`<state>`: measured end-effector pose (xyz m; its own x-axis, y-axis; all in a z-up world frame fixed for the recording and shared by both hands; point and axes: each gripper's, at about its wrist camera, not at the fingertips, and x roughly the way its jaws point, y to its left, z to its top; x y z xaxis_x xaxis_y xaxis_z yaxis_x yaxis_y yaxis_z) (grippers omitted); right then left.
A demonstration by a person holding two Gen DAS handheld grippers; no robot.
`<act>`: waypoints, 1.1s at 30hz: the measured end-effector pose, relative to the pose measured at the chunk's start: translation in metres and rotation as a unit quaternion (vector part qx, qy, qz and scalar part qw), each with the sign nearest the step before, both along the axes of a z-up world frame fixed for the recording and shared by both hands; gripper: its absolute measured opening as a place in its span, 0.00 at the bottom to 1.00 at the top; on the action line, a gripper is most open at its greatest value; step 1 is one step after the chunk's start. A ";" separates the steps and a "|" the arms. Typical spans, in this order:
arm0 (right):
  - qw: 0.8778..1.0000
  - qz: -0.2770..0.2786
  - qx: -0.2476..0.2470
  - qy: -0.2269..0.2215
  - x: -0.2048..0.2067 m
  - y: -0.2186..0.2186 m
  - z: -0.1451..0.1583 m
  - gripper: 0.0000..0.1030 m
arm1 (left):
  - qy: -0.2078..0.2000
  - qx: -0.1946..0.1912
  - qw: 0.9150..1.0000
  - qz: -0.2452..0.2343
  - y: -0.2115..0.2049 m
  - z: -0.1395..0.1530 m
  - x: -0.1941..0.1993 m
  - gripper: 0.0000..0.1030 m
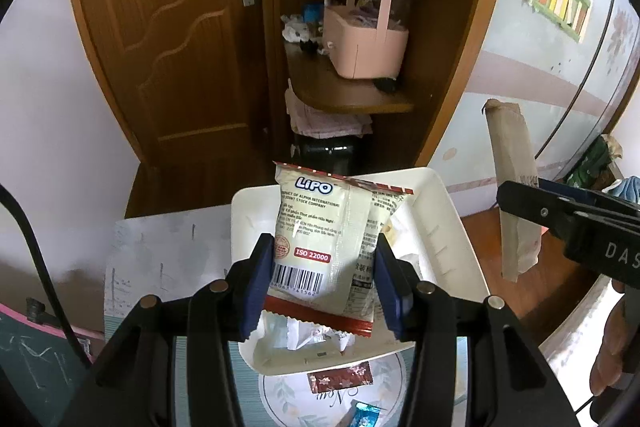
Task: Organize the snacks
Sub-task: 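Lower both packets into the white tray and open both tools, then withdraw both tools from the tray toward the snacks on the table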
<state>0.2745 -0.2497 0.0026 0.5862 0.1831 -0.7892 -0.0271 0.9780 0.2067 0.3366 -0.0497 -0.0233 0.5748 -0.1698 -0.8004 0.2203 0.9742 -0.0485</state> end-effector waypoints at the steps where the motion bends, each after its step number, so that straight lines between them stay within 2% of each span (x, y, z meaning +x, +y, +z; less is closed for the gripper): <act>1: 1.000 -0.001 0.000 0.005 0.003 0.000 -0.004 0.53 | 0.003 0.001 1.000 -0.001 -0.001 -0.003 0.002 0.46; 13: 0.998 0.000 -0.001 0.060 0.026 0.006 -0.047 0.53 | 0.036 0.026 0.999 -0.015 -0.014 -0.038 0.022 0.48; 14: 0.998 0.001 0.001 0.065 0.027 0.007 -0.050 0.54 | 0.039 0.026 0.999 -0.016 -0.014 -0.040 0.023 0.50; 16: 0.997 0.002 0.007 0.072 0.030 0.008 -0.055 0.53 | 0.046 0.027 0.998 -0.015 -0.014 -0.044 0.026 0.63; 18: 0.997 0.002 0.010 0.074 0.032 0.008 -0.058 0.53 | 0.049 0.023 0.998 -0.011 -0.013 -0.046 0.029 0.81; 20: 0.997 0.002 0.011 0.076 0.033 0.008 -0.060 0.53 | 0.050 0.019 0.999 -0.010 -0.012 -0.047 0.031 0.85; 26: 0.997 0.000 0.018 0.079 0.032 0.007 -0.063 0.54 | 0.067 0.015 0.998 -0.009 -0.010 -0.053 0.035 0.86; 33: 0.996 -0.004 0.028 0.083 0.028 0.004 -0.065 0.55 | 0.065 0.019 0.998 -0.008 -0.008 -0.051 0.031 0.87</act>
